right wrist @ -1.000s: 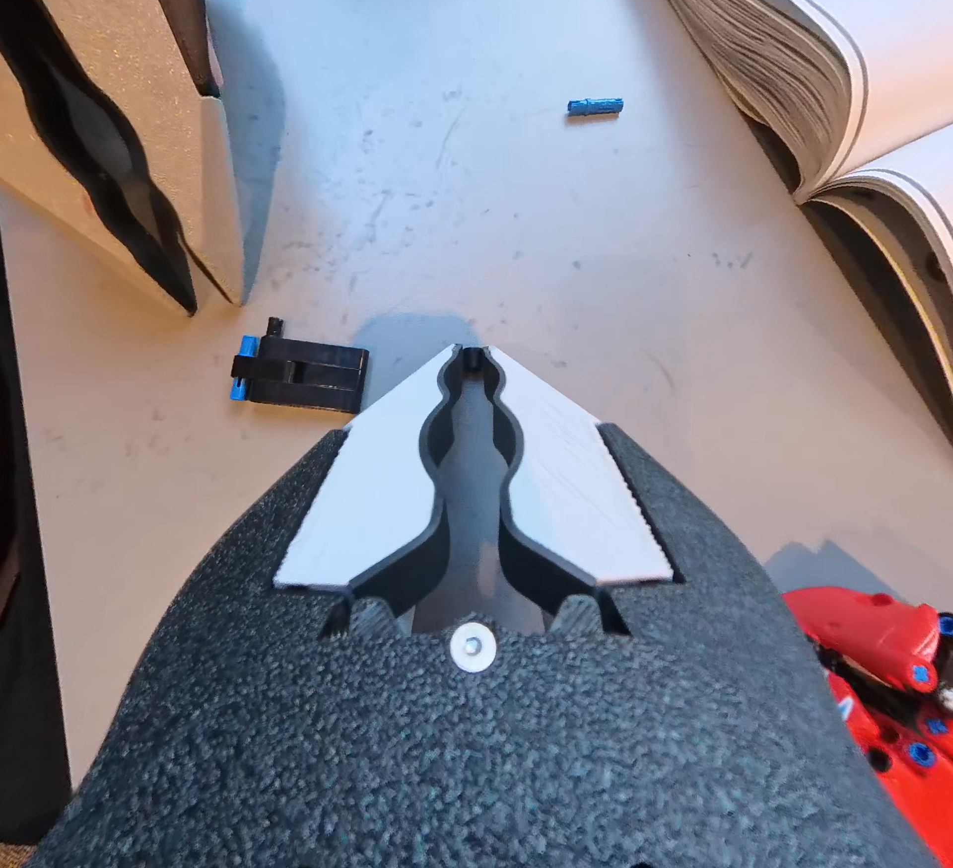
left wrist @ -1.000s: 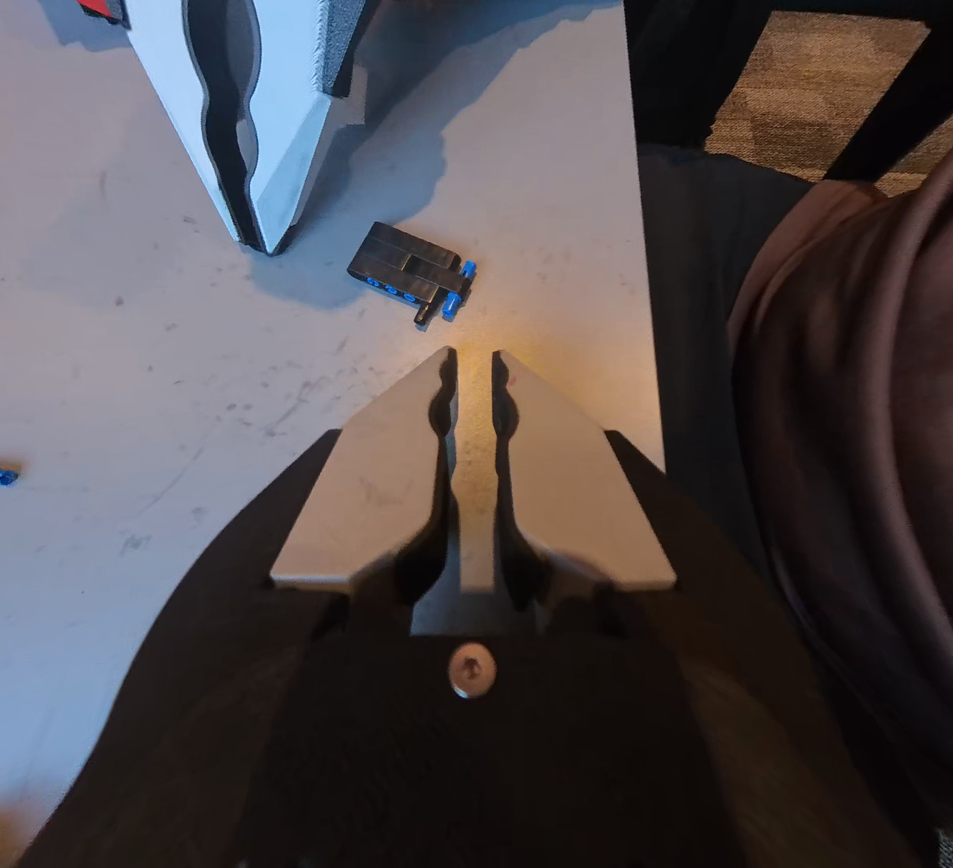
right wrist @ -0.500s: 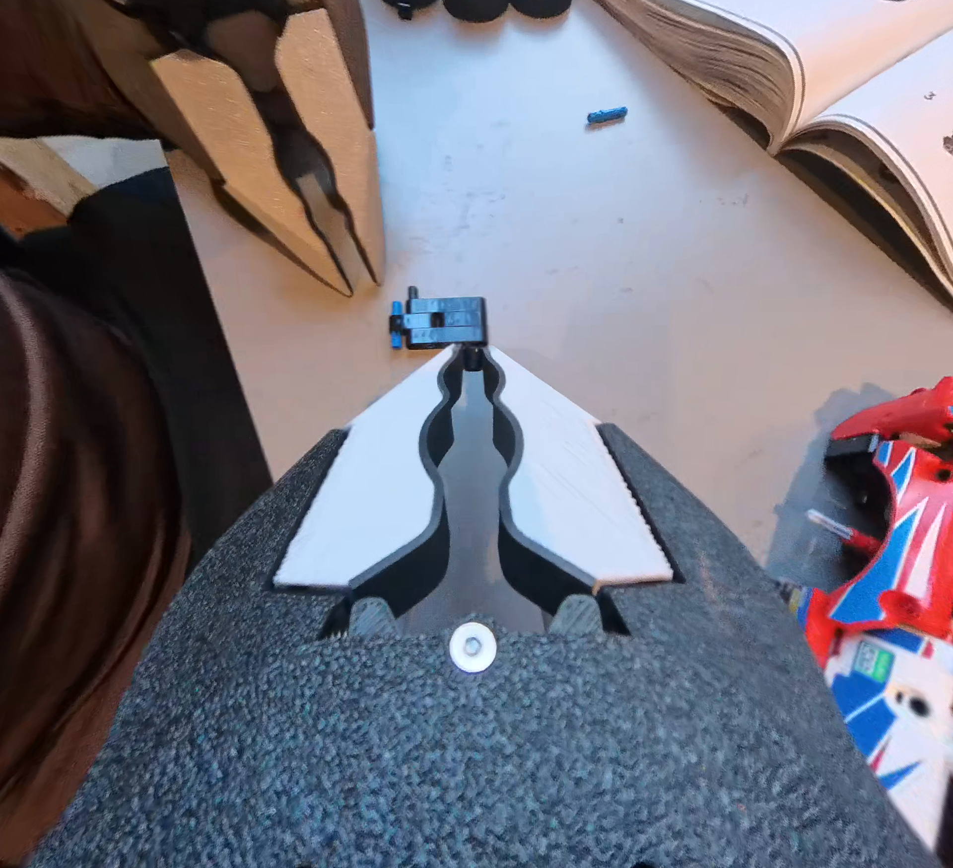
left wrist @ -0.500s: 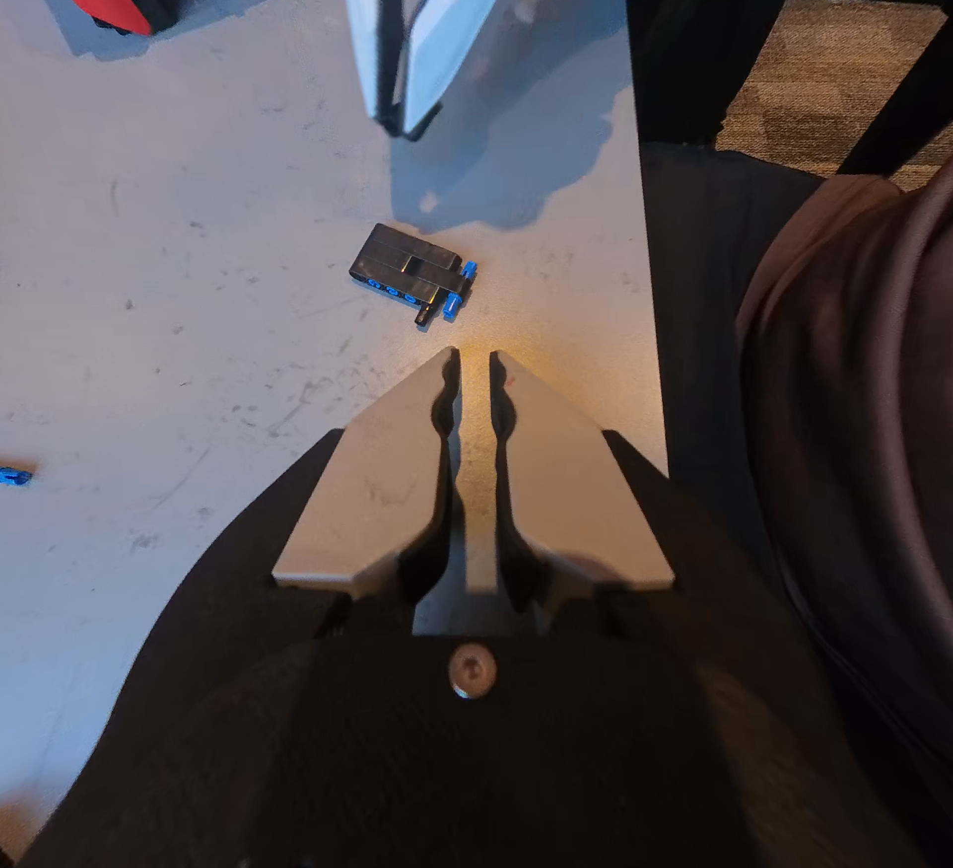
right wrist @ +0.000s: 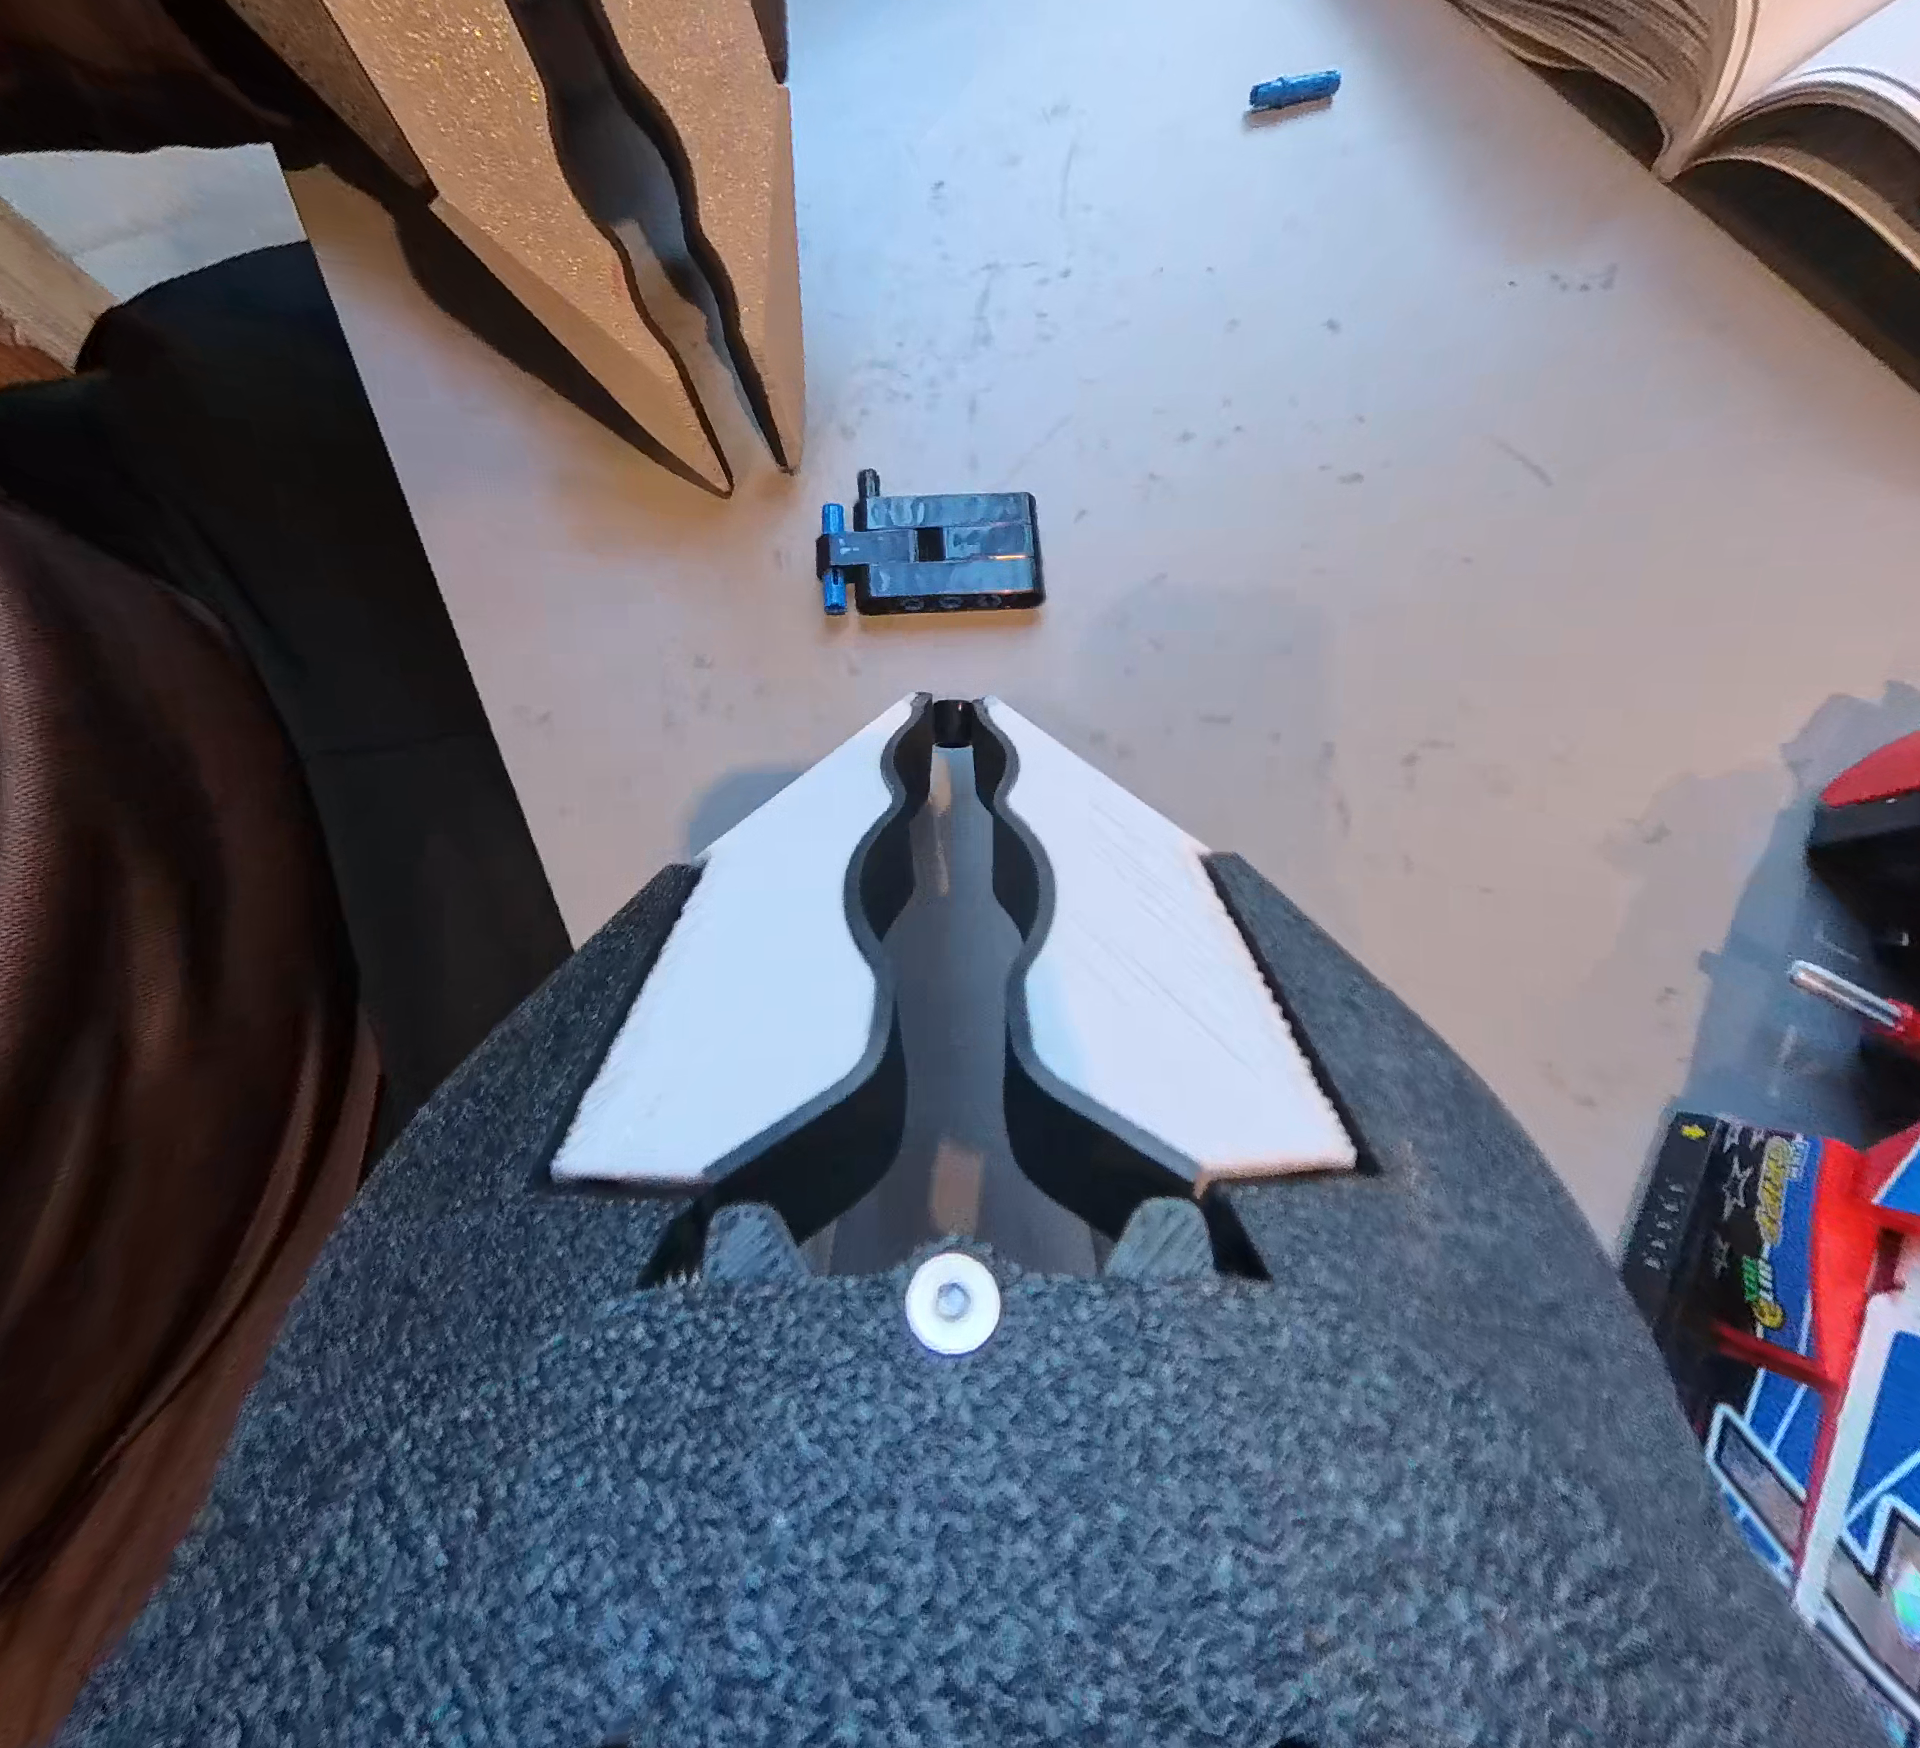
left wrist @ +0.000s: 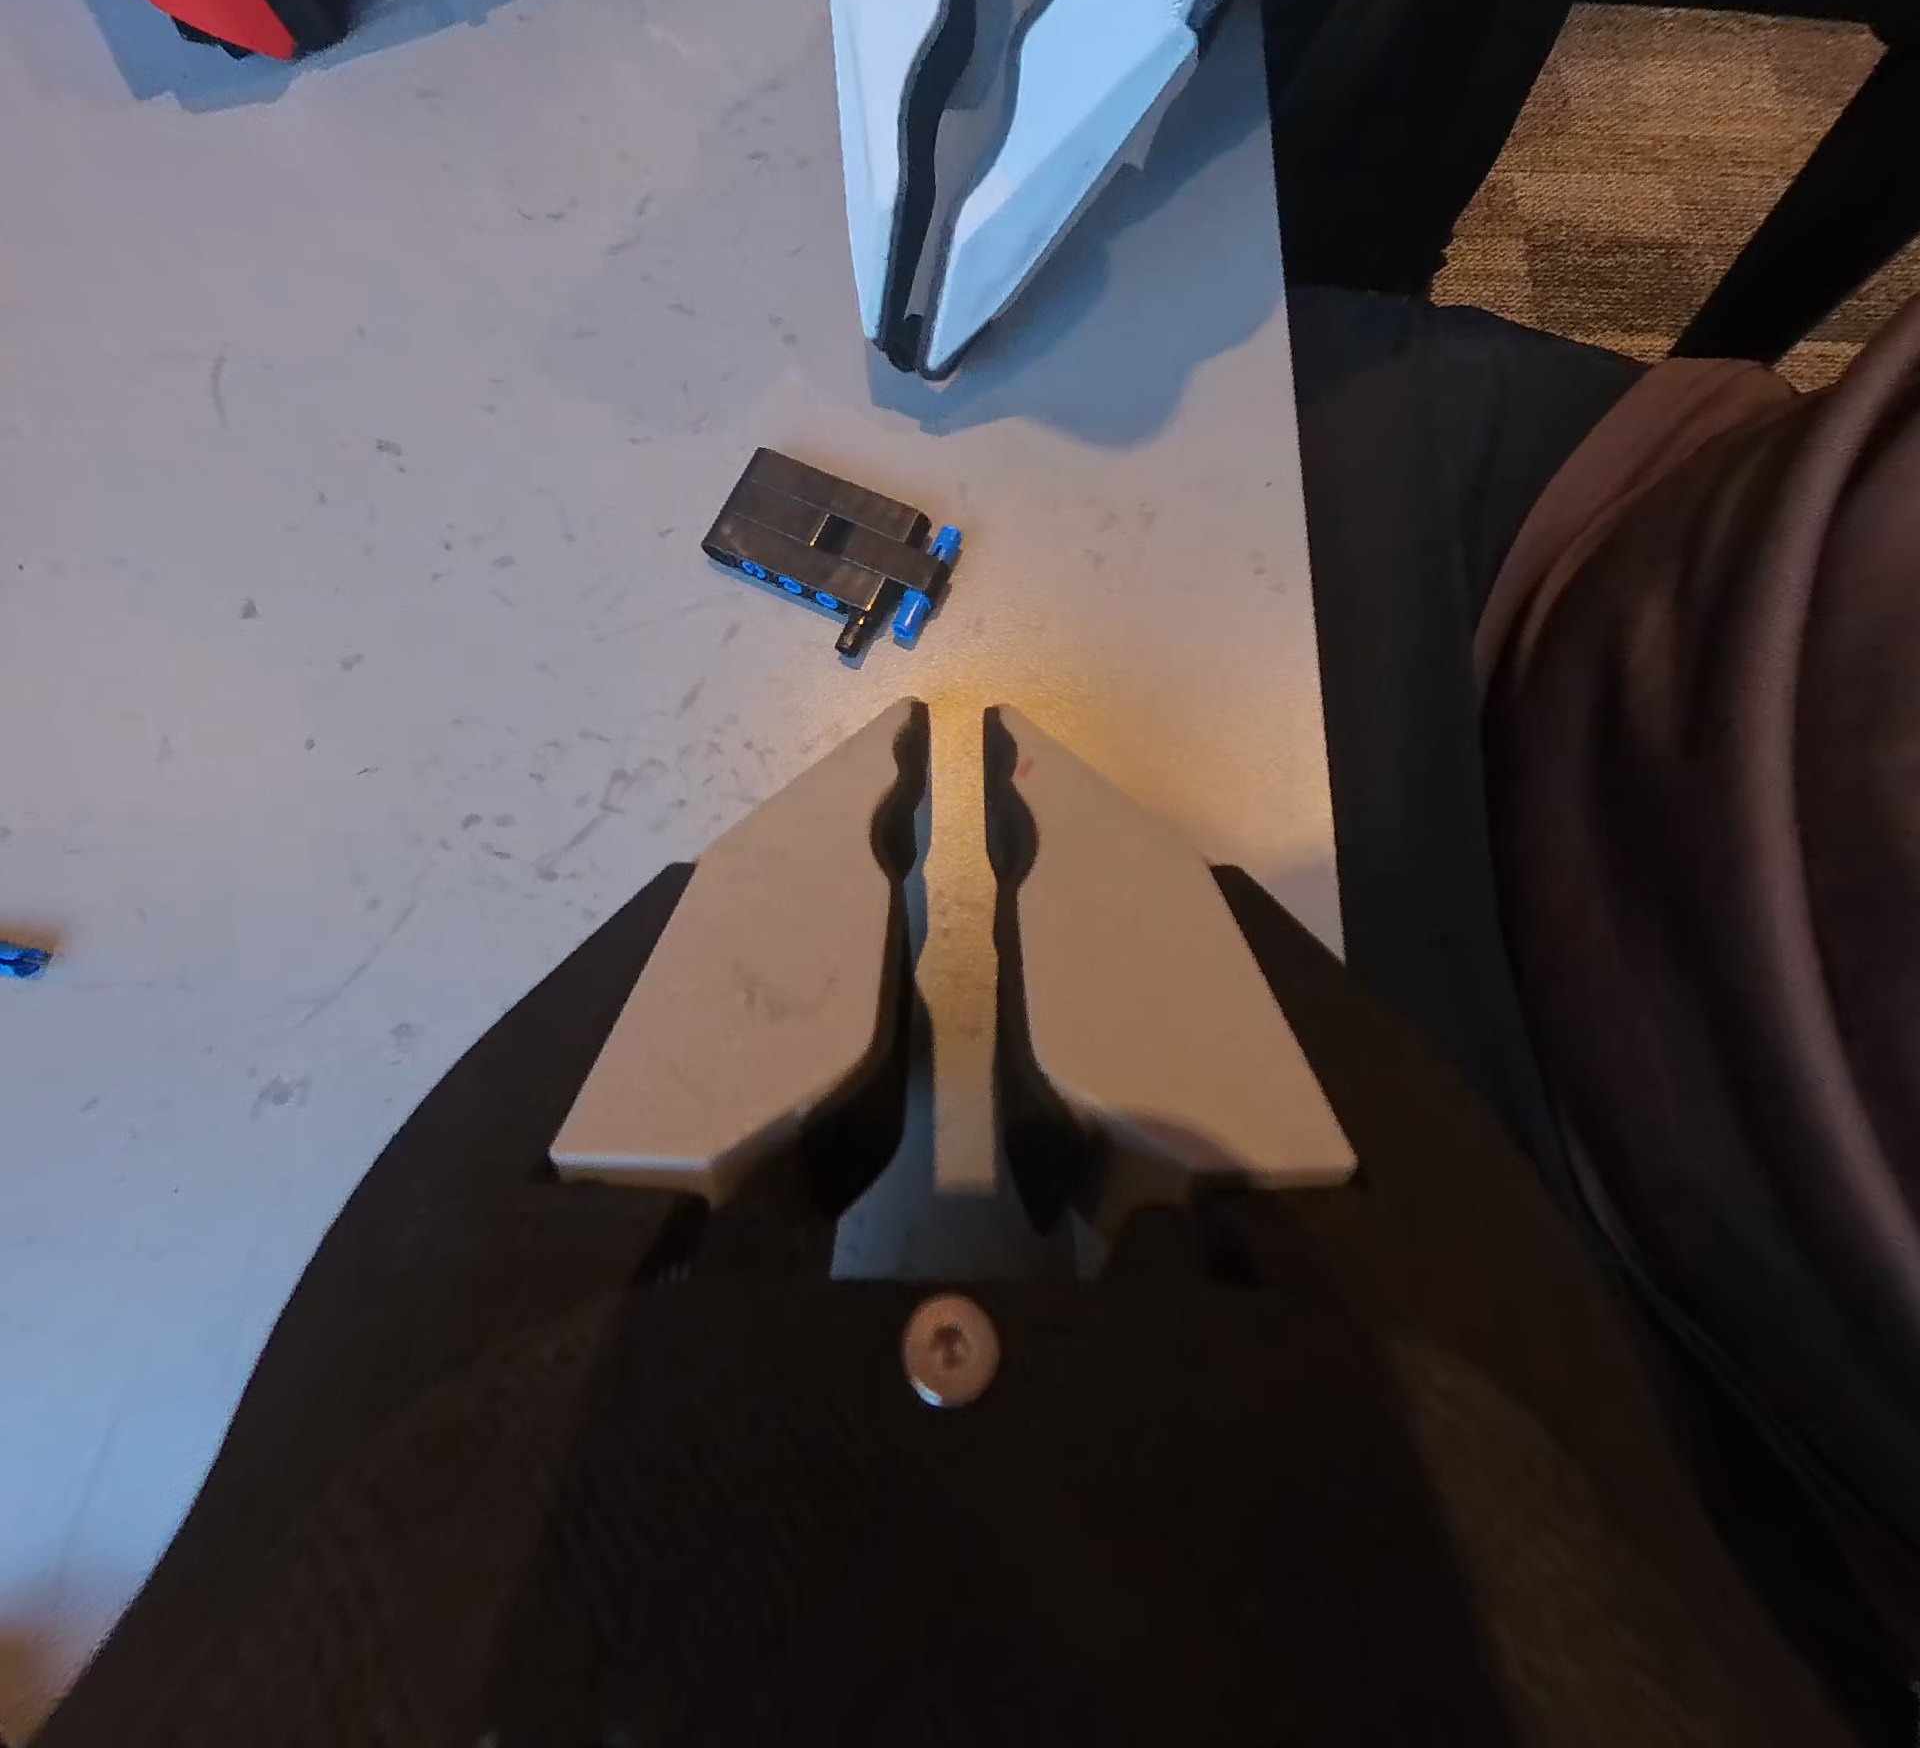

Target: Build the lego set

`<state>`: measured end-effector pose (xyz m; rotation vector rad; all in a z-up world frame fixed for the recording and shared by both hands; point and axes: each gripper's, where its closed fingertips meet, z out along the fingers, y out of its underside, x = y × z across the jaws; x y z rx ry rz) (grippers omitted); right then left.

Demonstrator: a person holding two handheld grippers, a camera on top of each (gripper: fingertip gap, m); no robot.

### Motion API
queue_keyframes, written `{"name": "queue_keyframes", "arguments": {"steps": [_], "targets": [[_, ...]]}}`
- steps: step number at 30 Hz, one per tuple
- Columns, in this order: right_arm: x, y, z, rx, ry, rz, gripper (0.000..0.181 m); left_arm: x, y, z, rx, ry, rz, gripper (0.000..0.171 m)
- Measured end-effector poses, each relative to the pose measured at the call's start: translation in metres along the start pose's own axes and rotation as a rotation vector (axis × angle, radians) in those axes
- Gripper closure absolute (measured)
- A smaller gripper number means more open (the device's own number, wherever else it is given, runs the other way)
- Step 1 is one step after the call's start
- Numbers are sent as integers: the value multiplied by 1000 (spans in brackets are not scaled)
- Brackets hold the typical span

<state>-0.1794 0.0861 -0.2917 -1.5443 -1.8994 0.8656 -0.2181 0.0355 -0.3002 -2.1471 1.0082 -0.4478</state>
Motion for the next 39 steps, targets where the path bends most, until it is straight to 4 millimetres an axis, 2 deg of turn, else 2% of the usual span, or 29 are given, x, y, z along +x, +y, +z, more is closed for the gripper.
{"name": "queue_keyframes", "arguments": {"steps": [3,5,8,12,18,21,25,27,31,39], "targets": [[-3,0,1,-6,-13,-10,174,-2,-3,-2,19,-7,-5,163],[-5,-1,2,-4,-22,-13,174,-8,-15,-10,115,-51,0,157],[-12,-2,3,-3,-46,-20,174,-22,-32,-26,252,-114,25,128],[-20,0,5,-20,-58,-43,174,-49,-29,-24,176,-204,156,104],[-21,-2,8,-23,-66,-26,174,-41,-27,12,-3,78,251,103],[-22,-3,8,-17,-72,-25,174,-37,-27,20,-29,151,311,107],[-22,-1,11,-36,-78,-22,174,-23,-23,26,-47,288,266,109],[-22,0,12,-45,-76,-26,174,-24,-24,27,-24,290,265,110],[-20,-1,10,-30,-64,-26,165,-29,-24,26,-20,261,233,124],[-20,6,5,-41,-50,-13,164,-26,-22,24,-11,243,211,125]]}}
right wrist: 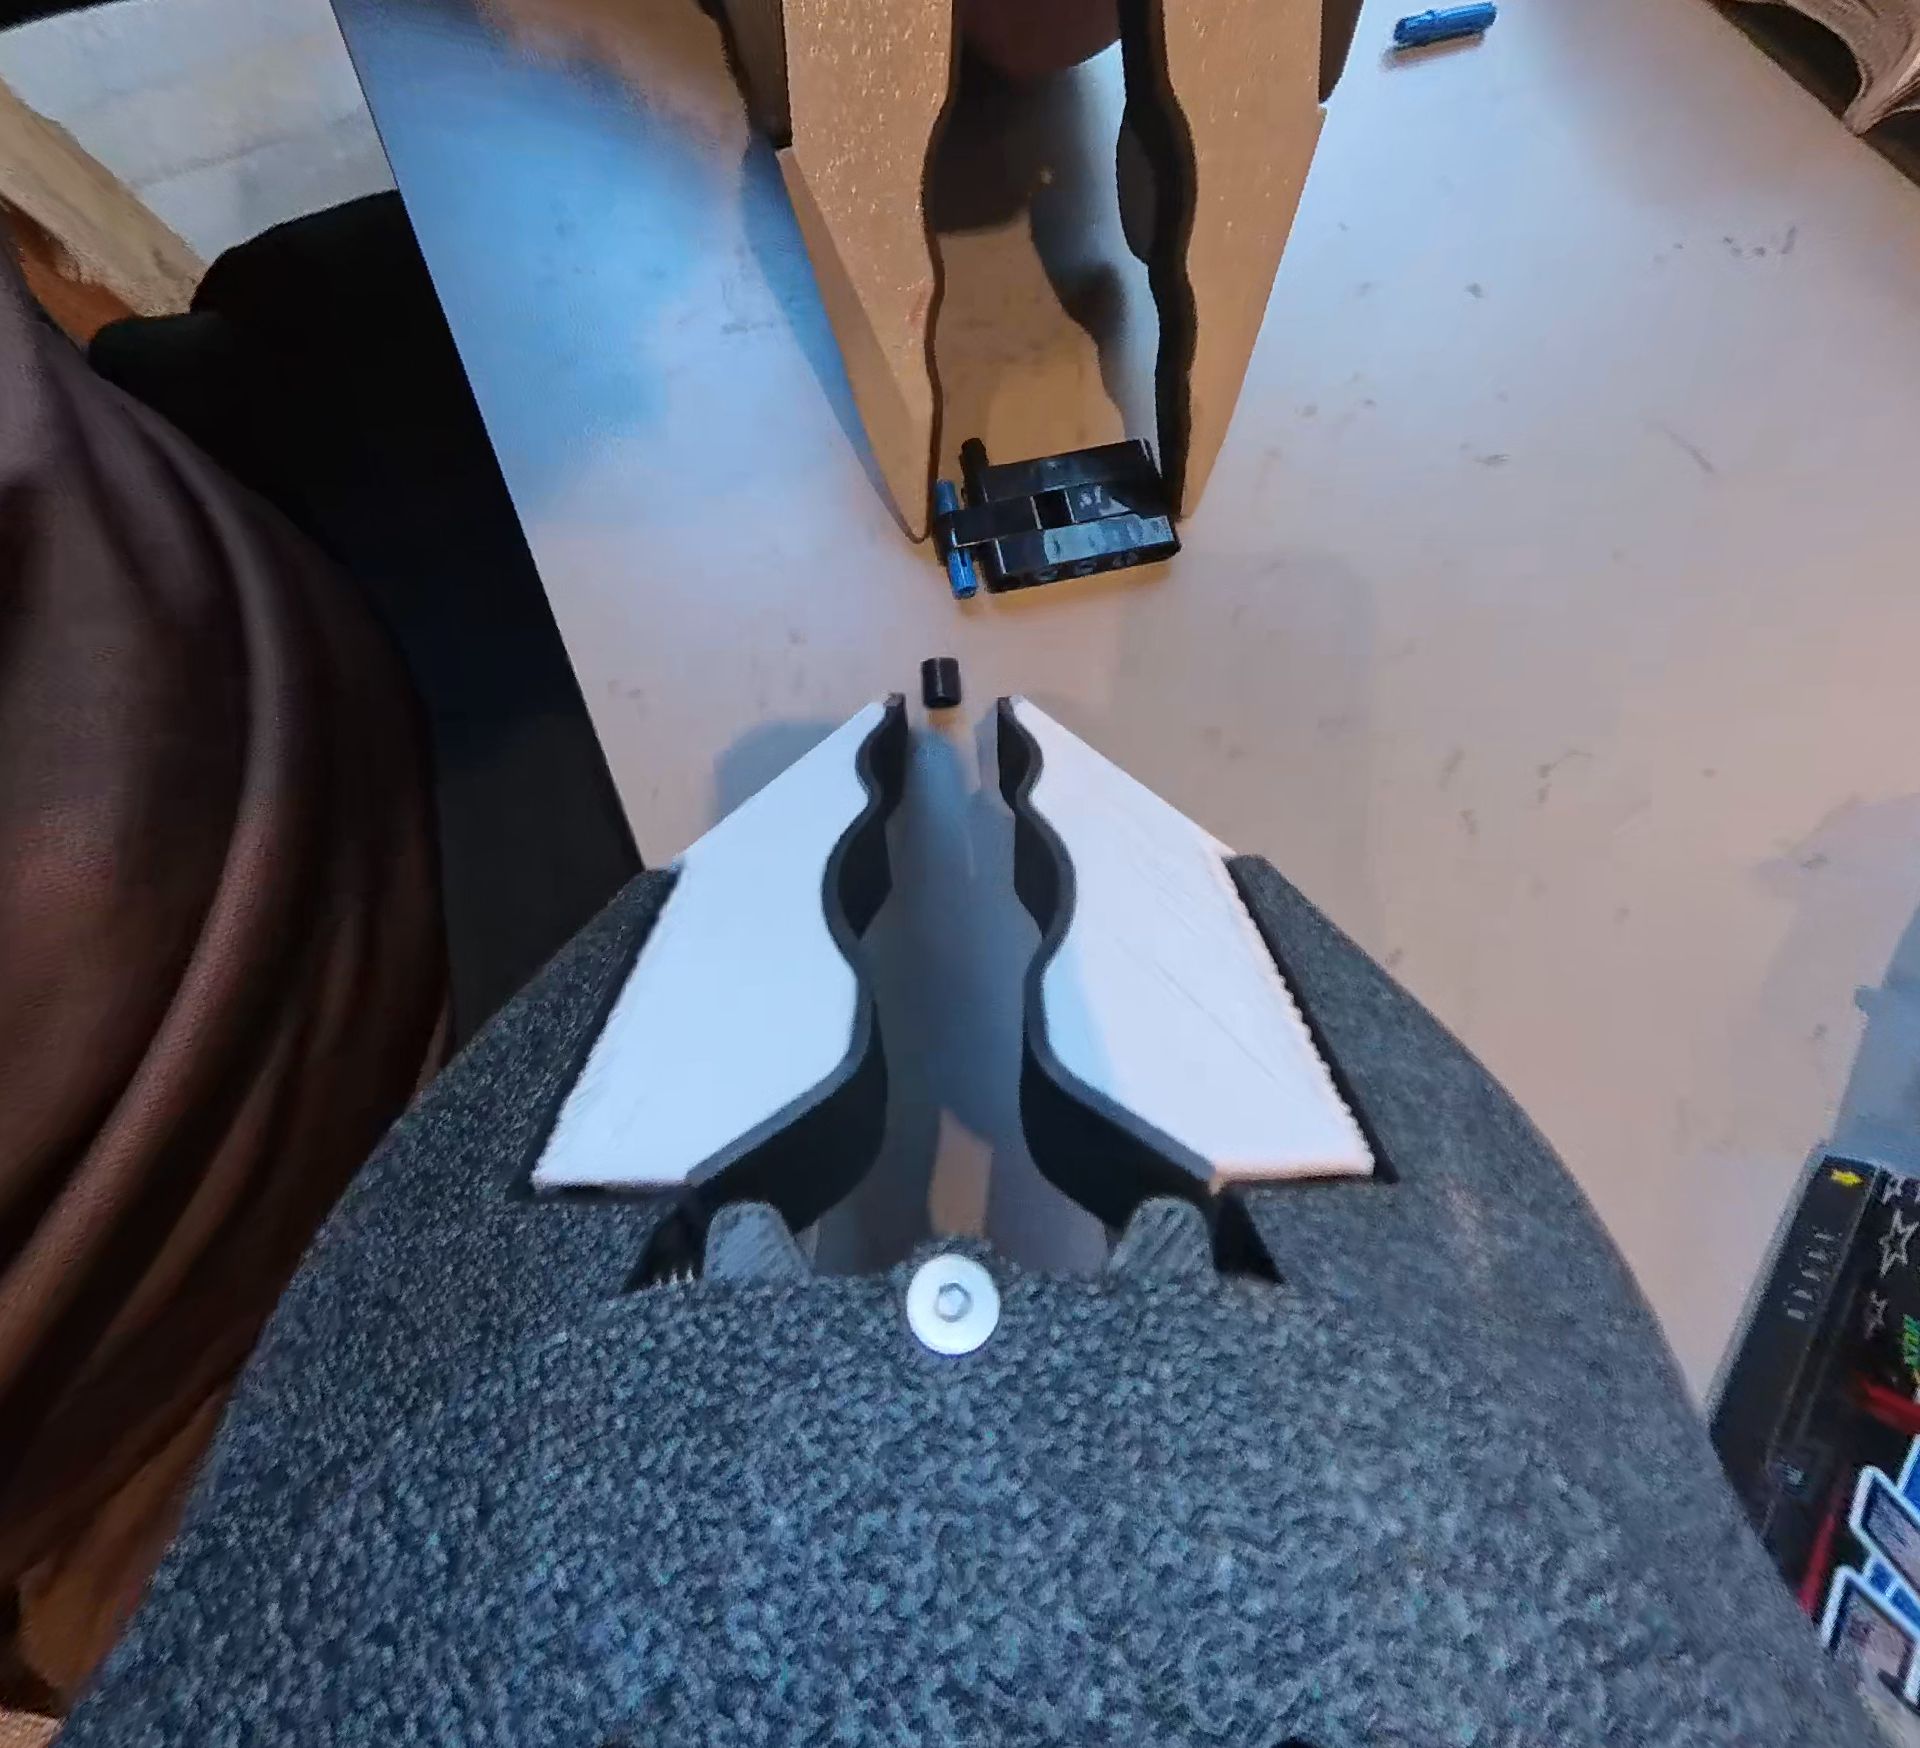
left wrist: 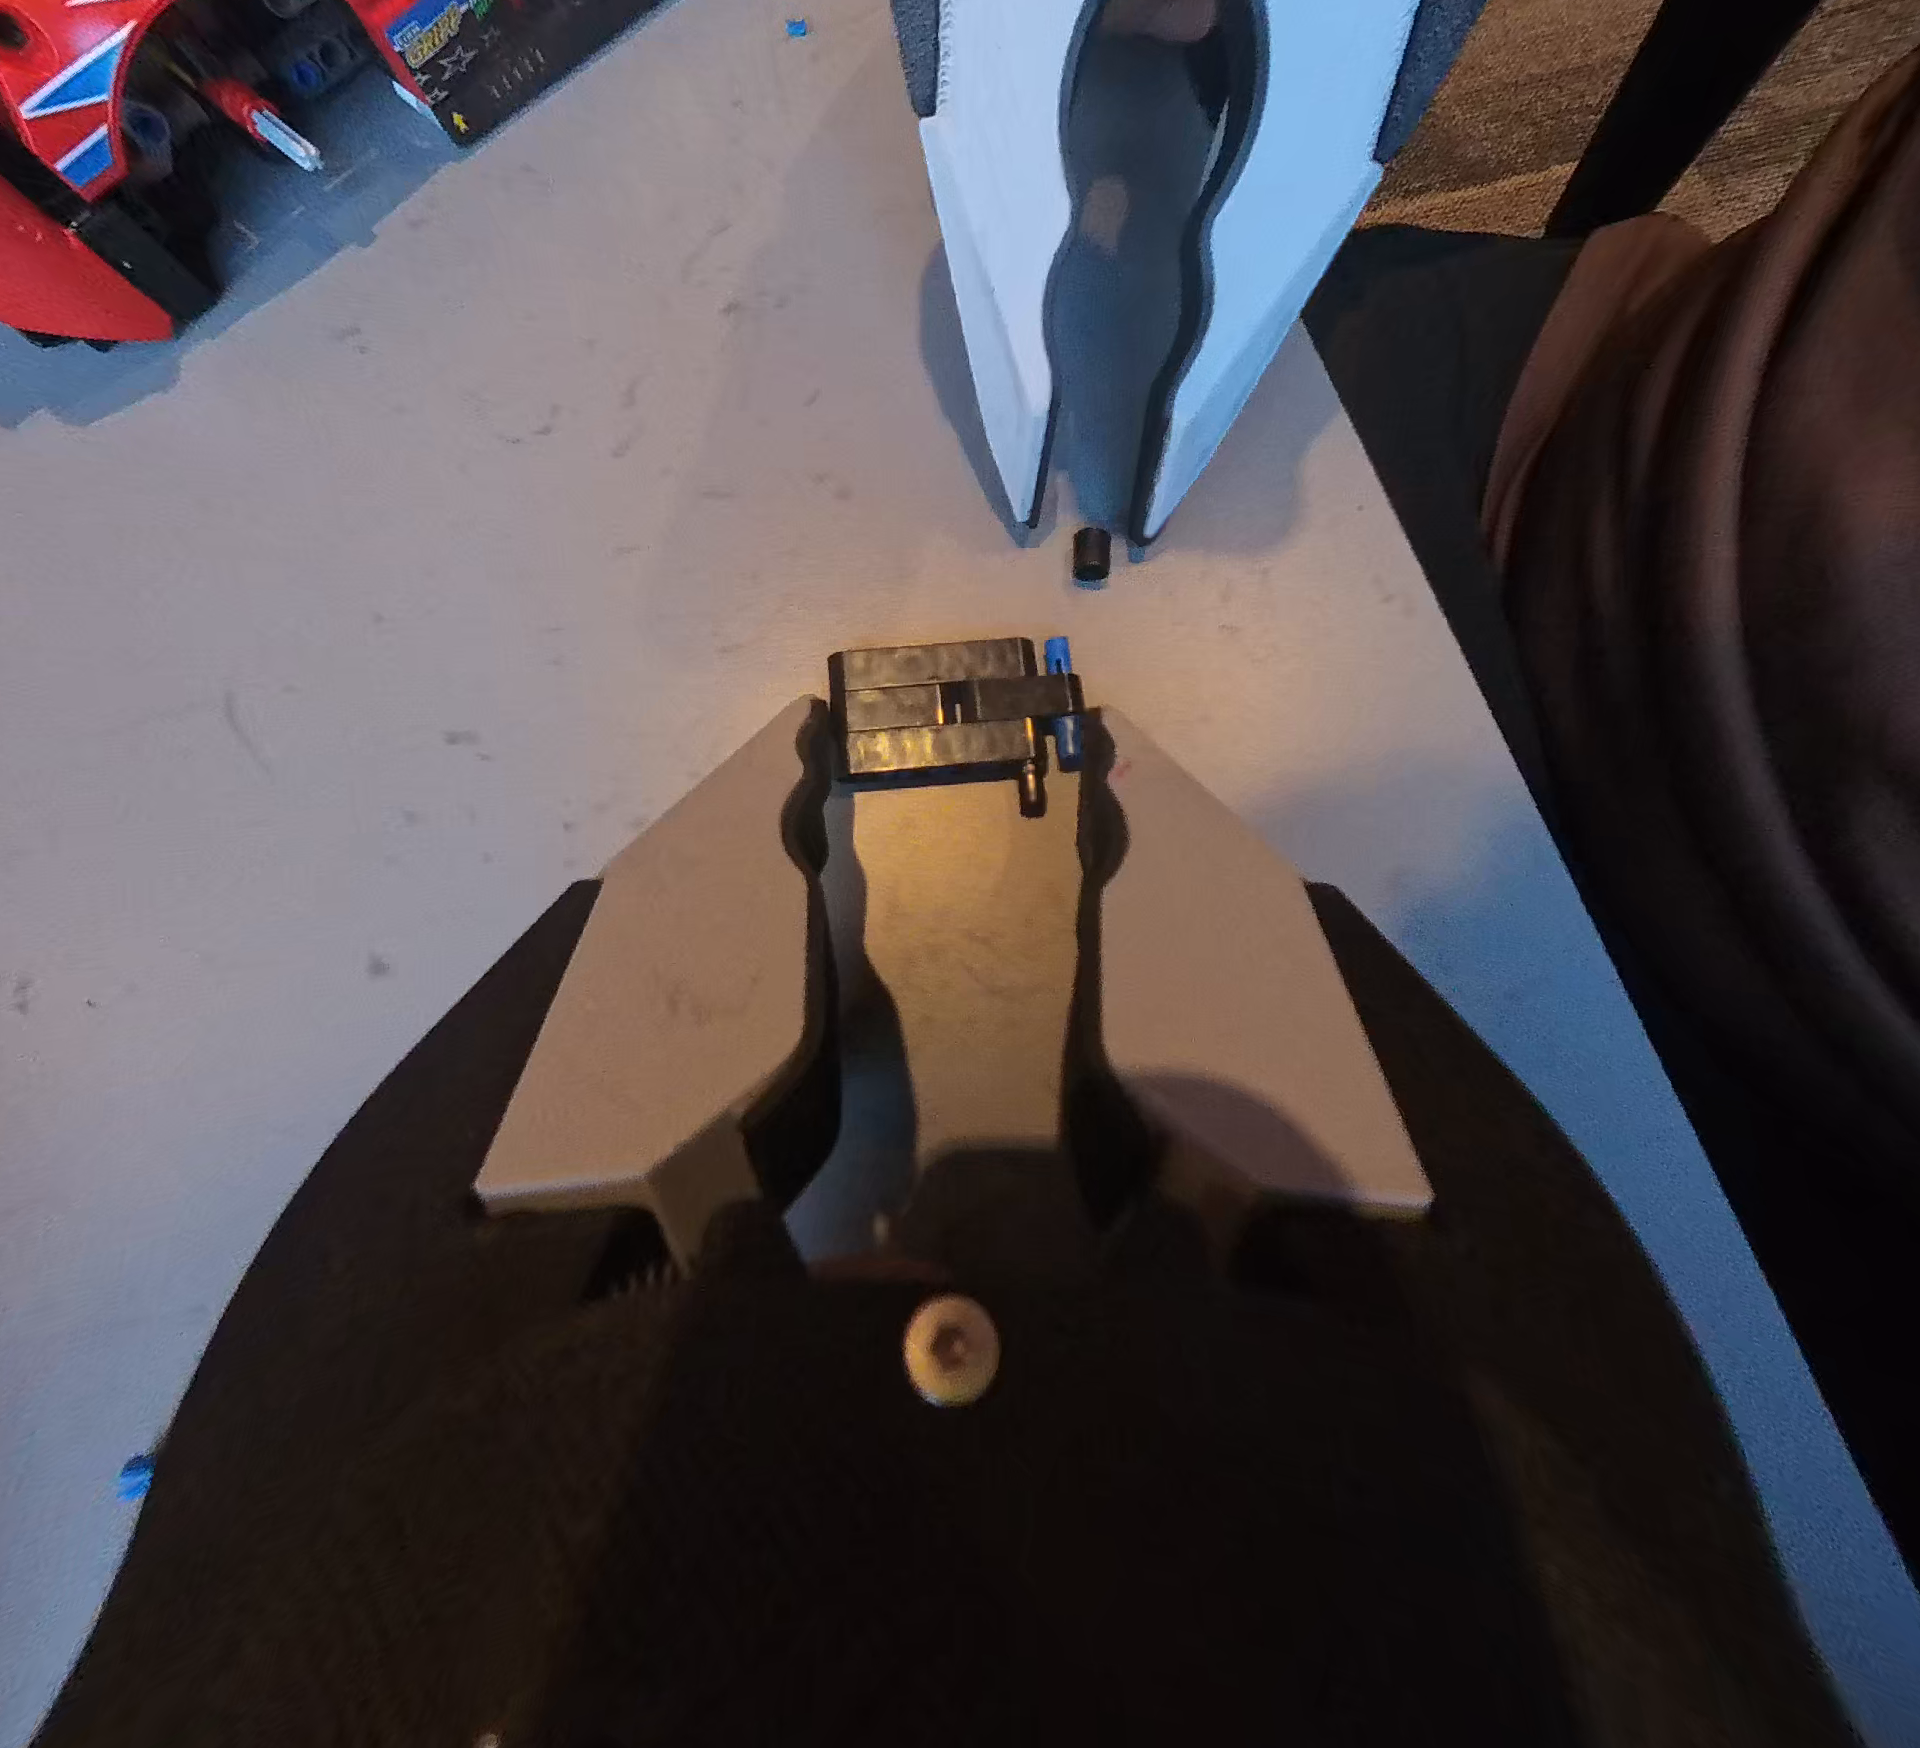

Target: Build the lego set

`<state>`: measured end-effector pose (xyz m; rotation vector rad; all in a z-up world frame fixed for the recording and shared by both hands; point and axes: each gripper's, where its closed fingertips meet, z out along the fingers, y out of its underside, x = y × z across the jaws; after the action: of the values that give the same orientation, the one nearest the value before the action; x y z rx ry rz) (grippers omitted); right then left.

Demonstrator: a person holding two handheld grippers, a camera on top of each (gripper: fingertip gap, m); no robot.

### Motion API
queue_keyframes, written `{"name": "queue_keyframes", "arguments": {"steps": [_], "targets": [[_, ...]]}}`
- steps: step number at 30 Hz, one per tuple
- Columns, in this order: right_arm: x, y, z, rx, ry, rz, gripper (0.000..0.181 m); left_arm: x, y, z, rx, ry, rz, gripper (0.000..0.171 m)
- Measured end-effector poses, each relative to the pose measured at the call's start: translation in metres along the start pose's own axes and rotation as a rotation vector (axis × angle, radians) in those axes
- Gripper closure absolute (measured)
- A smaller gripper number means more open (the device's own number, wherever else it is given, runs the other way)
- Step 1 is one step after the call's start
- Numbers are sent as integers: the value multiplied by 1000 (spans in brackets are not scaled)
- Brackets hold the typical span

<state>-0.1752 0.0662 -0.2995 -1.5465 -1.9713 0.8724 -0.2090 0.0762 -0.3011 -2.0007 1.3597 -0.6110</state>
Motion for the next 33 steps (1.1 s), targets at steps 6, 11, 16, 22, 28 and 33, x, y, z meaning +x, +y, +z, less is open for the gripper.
{"name": "queue_keyframes", "arguments": {"steps": [6,11,16,22,28,33], "targets": [[-2,0,3,-11,-18,-11,174,3,-1,1,0,1,4,126],[-3,-2,5,-11,-30,-17,174,3,-1,1,1,-1,1,126],[-3,-6,10,-12,-47,-25,174,4,-2,3,2,0,3,126],[-3,-7,11,-10,-61,-14,174,4,-2,3,1,-1,5,126],[-4,-9,12,-11,-108,-3,175,5,-2,3,1,12,1,127],[-4,-11,15,-12,-100,-84,176,5,-3,4,0,22,14,127]]}}
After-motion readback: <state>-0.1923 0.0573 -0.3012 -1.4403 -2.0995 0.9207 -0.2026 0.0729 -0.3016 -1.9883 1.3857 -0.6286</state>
